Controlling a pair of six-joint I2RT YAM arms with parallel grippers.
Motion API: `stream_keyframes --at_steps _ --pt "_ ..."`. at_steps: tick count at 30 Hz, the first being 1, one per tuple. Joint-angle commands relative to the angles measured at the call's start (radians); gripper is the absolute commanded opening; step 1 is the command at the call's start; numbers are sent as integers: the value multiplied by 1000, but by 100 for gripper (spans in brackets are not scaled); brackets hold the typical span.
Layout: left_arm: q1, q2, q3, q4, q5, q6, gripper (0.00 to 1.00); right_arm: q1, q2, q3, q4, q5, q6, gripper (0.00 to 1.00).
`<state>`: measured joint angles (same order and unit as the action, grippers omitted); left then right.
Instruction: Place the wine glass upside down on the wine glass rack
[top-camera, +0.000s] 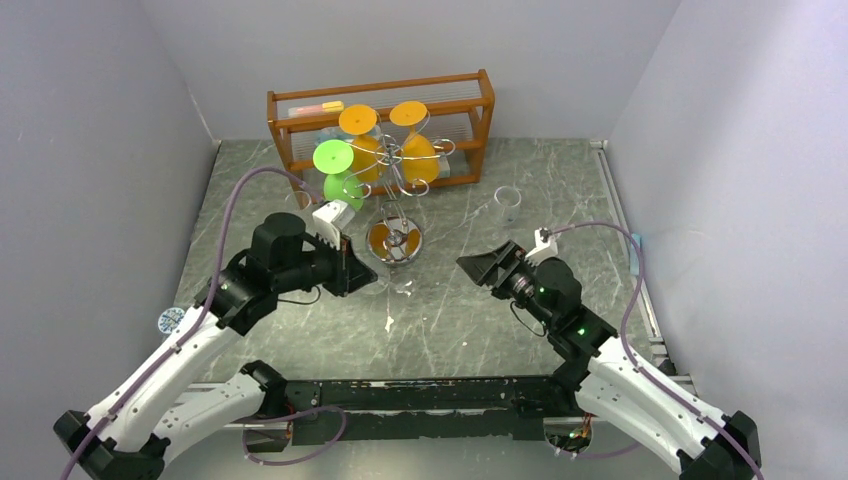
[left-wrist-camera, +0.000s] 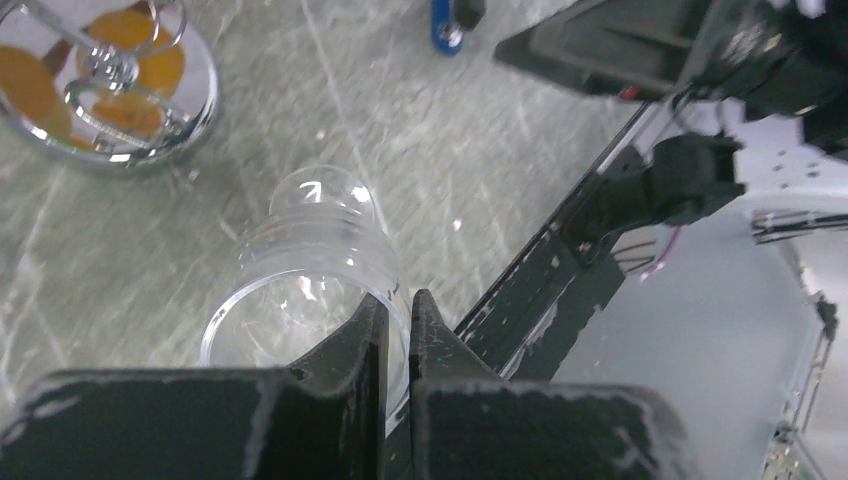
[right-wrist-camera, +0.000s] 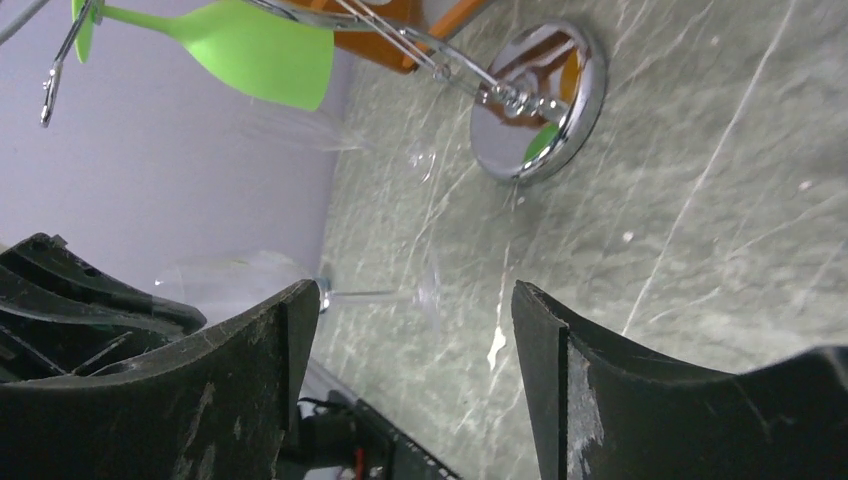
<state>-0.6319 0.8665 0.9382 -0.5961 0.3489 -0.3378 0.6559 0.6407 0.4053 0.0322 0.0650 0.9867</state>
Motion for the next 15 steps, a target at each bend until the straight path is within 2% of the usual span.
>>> stream_keyframes --at_steps 1,4,12,15 --pt "-23 -32 -86 299 35 -149 5 3 13 -31 90 -84 156 74" --pt "-62 -32 -147 442 -37 -202 5 3 25 -23 100 -108 215 73" --pt "-259 -14 -284 811 -327 -193 5 4 25 -42 95 -85 403 71" --pt "-325 -5 -326 943 -422 -159 5 3 8 -54 48 -35 484 60"
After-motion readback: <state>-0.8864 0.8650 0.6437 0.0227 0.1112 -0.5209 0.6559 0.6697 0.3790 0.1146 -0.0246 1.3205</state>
